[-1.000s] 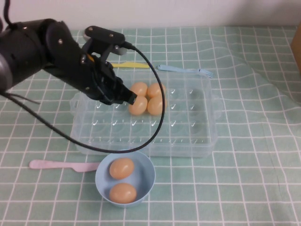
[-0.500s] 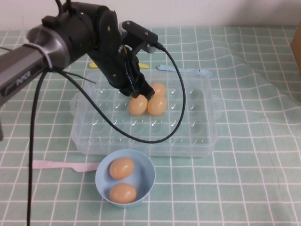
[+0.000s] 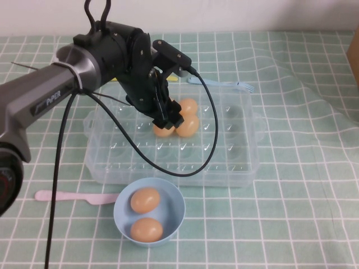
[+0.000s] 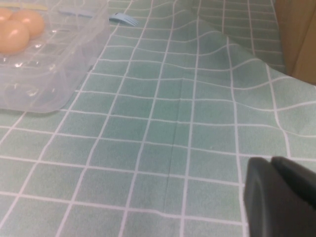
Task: Take an egg out of the egg box
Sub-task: Pick up the egg from the plastic box
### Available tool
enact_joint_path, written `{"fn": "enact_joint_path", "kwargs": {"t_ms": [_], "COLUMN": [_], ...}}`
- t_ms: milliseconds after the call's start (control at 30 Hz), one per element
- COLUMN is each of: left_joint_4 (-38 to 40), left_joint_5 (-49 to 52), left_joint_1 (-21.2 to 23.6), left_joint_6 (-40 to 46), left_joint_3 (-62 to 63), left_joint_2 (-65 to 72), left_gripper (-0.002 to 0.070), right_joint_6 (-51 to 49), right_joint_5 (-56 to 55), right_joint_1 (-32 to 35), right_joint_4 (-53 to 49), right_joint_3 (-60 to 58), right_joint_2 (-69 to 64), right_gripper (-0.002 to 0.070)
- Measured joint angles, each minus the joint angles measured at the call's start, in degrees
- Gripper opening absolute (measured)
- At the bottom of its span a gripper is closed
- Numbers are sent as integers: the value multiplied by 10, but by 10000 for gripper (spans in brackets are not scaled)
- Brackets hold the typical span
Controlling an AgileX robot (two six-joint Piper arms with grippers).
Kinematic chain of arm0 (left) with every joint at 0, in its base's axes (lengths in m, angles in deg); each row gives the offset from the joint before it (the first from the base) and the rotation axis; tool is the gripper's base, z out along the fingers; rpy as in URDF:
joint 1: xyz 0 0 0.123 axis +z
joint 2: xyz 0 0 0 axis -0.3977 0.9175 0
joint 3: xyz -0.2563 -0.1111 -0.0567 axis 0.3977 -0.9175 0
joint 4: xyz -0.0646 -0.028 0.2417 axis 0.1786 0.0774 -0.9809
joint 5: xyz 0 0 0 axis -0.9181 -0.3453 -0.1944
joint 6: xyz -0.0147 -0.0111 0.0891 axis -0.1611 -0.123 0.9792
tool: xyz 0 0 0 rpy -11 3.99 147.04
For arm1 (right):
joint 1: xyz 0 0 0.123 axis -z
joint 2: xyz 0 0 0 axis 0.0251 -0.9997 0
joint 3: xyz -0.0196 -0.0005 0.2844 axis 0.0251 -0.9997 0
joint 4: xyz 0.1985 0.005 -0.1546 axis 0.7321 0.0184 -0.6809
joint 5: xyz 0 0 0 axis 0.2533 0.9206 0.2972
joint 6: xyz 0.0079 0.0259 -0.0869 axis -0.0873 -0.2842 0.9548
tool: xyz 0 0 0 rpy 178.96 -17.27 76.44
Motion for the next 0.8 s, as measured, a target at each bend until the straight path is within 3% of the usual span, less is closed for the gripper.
{"fn": "enact_joint_path", "kwargs": {"t_ms": [800], "left_joint_4": [-7], "left_joint_5": [-28], "left_joint_1": [0], "left_joint_6": [3], "left_joint_3": [2], "left_joint_2": [37], "left_gripper": [430], "right_joint_6": [0], "right_joint_5": [0], "right_joint_1": [0], "right_joint_4": [0], "right_joint_3": [0], "right_joint_2": [0], "right_gripper": [-17]}}
